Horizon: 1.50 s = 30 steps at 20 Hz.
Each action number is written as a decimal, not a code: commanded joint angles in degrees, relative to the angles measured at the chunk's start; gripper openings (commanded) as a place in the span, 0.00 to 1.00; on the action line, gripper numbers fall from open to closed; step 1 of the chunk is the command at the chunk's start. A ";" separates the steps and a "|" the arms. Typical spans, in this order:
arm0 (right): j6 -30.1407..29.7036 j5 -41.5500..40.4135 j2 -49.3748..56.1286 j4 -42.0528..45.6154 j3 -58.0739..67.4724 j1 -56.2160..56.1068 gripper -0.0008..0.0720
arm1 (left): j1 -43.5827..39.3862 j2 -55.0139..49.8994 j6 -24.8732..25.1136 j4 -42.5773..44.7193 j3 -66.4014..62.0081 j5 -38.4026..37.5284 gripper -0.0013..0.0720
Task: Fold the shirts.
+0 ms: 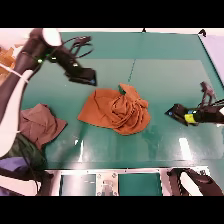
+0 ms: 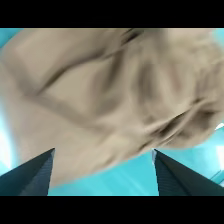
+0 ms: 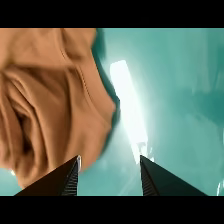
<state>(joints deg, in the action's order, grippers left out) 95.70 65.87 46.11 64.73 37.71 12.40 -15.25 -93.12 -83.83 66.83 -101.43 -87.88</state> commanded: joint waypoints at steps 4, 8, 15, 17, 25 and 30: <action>-7.78 -4.13 1.31 -14.60 -15.45 -0.09 0.59 | 11.58 2.75 0.46 0.20 27.74 4.87 1.00; -14.93 -8.20 7.58 -23.63 -18.58 -2.60 0.61 | 11.41 2.73 4.50 -6.84 39.36 16.87 1.00; -23.43 -16.98 19.47 -34.12 -16.31 -8.33 0.60 | 11.39 -0.42 10.23 -23.67 41.59 24.74 0.98; -24.44 -18.25 20.92 -34.14 -13.42 -8.33 0.57 | 11.41 -1.99 14.25 -28.63 41.59 21.31 0.54; -28.24 -6.78 21.03 -27.82 6.64 7.17 0.03 | 14.56 5.07 14.23 -20.31 34.47 16.96 0.05; -26.77 11.06 20.48 -28.94 31.17 21.70 0.03 | 19.41 19.10 10.10 -18.91 19.12 16.26 0.05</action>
<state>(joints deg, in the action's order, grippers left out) 68.20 66.24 66.98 36.07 56.10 26.98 2.15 -80.60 -71.50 46.50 -74.67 -71.22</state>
